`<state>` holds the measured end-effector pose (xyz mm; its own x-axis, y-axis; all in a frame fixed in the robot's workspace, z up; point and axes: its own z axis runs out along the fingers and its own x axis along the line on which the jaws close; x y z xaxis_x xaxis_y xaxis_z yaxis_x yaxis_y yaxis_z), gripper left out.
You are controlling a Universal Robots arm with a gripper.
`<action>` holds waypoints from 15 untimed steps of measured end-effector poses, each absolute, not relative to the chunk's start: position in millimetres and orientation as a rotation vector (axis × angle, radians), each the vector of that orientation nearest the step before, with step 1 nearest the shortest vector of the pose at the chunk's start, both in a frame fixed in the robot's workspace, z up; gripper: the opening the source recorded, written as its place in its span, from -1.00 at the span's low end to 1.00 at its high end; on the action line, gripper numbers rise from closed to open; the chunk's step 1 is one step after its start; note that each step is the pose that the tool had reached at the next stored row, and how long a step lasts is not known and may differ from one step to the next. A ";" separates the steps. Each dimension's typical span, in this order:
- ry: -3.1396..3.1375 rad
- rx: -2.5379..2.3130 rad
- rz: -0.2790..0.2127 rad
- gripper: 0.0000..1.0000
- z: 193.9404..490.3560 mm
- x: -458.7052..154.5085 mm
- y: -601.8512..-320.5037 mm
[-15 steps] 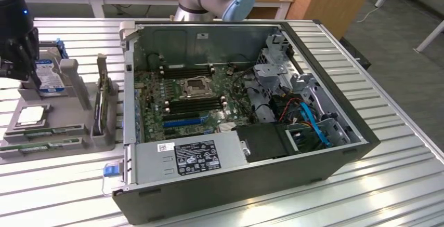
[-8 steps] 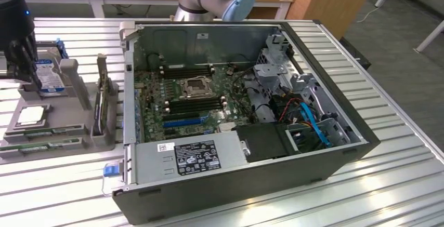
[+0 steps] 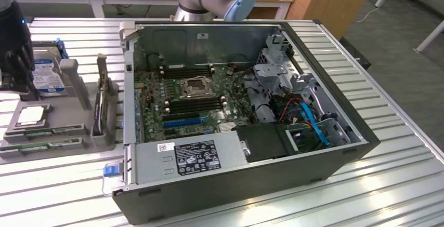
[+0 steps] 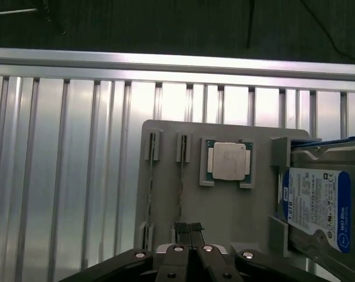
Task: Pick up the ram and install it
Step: 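Pick up the ram and move it above insertion slot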
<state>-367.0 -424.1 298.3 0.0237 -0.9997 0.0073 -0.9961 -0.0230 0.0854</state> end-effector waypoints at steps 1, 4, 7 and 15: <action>-2.149 2.200 -0.083 -0.80 297.9 -367.2 -428.4; -2.152 2.204 -0.074 -0.80 297.5 -368.4 -436.7; -2.156 2.209 -0.060 -0.80 297.3 -369.2 -437.0; -2.158 2.211 -0.055 -0.80 291.3 -371.8 -437.3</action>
